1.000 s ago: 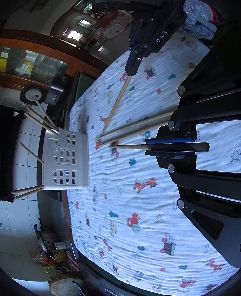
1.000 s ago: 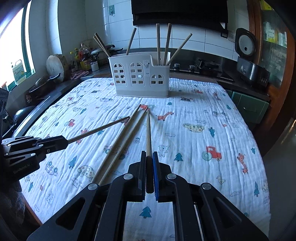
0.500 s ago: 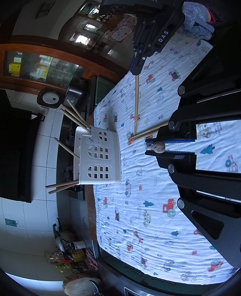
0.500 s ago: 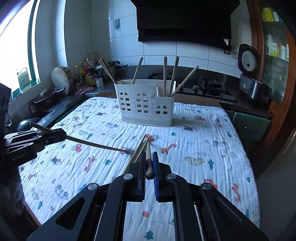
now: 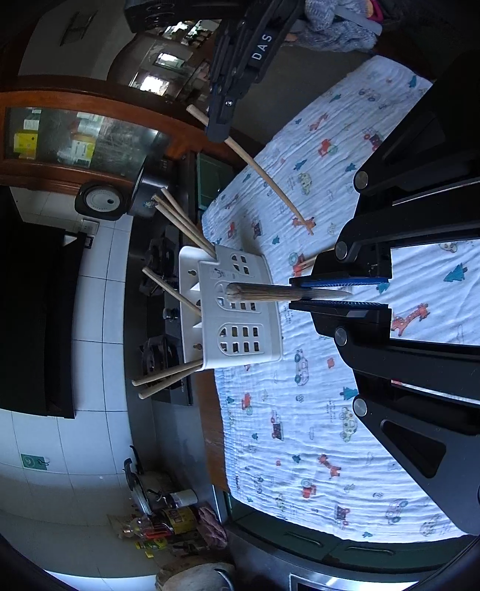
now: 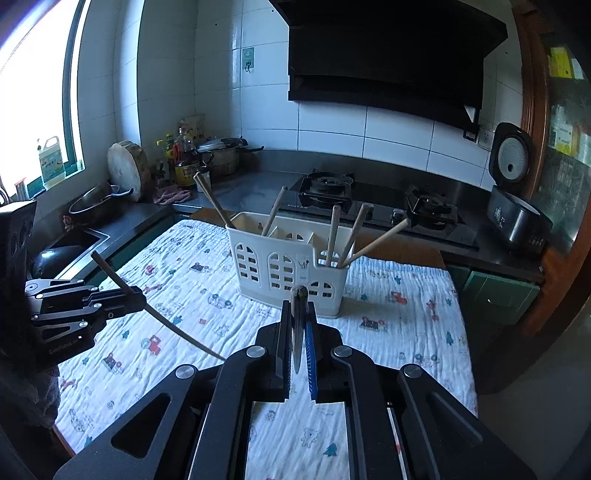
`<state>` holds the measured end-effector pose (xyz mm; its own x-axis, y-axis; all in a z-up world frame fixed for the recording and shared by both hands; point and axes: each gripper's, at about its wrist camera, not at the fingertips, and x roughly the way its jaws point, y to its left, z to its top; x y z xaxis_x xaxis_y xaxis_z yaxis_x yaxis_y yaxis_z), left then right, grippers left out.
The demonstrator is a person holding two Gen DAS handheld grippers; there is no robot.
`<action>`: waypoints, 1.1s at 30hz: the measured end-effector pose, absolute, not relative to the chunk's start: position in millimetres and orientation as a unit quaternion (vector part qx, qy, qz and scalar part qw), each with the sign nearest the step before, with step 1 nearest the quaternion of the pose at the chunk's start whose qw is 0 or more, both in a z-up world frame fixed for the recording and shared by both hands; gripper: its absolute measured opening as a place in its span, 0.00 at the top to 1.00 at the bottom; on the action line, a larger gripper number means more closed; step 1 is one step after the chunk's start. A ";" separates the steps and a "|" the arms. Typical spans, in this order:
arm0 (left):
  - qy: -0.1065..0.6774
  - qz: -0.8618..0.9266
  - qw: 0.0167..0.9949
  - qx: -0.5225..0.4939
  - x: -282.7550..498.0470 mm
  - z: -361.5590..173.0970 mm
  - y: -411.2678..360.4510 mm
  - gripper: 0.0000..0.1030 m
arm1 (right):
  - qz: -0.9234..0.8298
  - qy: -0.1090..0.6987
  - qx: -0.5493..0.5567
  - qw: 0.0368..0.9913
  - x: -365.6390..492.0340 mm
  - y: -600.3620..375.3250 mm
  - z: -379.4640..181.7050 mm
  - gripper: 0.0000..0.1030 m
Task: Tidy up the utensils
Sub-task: 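Carry the left tool's chopstick into the holder while the right tool inserts its chopstick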
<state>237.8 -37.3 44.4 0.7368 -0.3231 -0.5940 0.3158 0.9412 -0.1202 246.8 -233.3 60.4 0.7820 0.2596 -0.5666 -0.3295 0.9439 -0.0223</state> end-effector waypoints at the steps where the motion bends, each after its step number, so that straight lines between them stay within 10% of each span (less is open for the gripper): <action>1: 0.317 -0.172 0.933 -0.003 240.8 48.1 -37.8 0.95 | 0.158 0.291 -0.060 0.942 252.0 -232.9 66.4 0.93; 20: 0.222 -0.156 0.962 0.001 315.9 164.2 -37.7 0.95 | 0.156 0.244 -0.072 0.954 316.6 -217.8 164.3 0.93; 33: 0.278 -0.118 0.953 -0.018 384.9 121.5 -30.5 0.95 | 0.139 0.264 -0.069 0.952 371.5 -217.8 144.1 0.93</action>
<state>384.9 -30.5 121.5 0.8181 -0.2344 -0.5251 0.2143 0.9716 -0.0999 371.5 -217.8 144.1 0.8222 0.2287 -0.5213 -0.3011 0.9519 -0.0573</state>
